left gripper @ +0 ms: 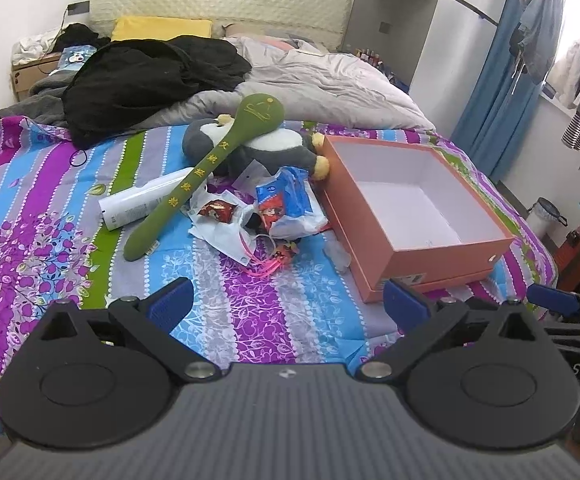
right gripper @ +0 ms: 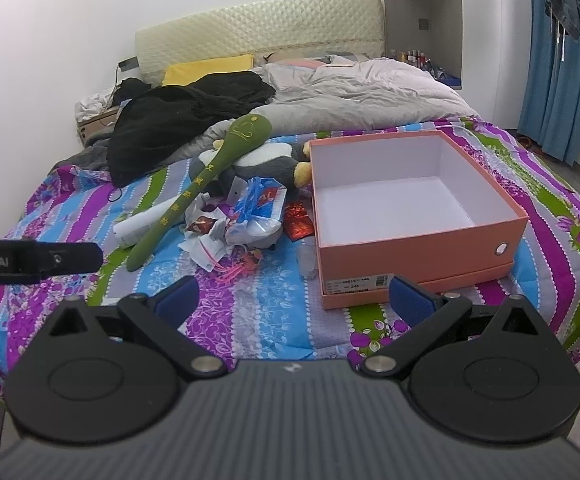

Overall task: Organize soft objects
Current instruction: 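Move both grippers toward the pile of items beside the orange box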

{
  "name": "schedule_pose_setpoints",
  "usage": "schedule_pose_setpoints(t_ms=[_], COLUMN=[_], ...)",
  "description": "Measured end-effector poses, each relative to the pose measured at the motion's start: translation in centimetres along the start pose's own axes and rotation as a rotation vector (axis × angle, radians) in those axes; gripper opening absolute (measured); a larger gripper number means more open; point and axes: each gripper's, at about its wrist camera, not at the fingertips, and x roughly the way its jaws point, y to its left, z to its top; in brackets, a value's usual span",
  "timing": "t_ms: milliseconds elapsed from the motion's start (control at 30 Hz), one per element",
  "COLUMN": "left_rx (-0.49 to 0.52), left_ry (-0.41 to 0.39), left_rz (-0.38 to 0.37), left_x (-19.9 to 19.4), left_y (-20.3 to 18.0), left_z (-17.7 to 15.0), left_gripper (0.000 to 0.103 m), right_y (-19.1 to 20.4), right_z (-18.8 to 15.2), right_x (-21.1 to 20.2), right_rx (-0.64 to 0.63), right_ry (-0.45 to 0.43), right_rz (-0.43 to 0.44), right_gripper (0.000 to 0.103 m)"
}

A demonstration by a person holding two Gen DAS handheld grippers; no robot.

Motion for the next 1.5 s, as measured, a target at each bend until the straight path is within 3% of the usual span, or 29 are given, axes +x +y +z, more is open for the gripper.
schedule_pose_setpoints(t_ms=[1500], left_rx=[0.039], left_ry=[0.017], left_rz=[-0.019], left_x=[0.8], left_y=[-0.3], left_z=[0.5], left_gripper=[0.103], right_y=[-0.6], right_z=[0.0], right_x=[0.7], right_rx=[0.040], right_ry=[0.031], right_rz=[0.008], right_gripper=[0.103])
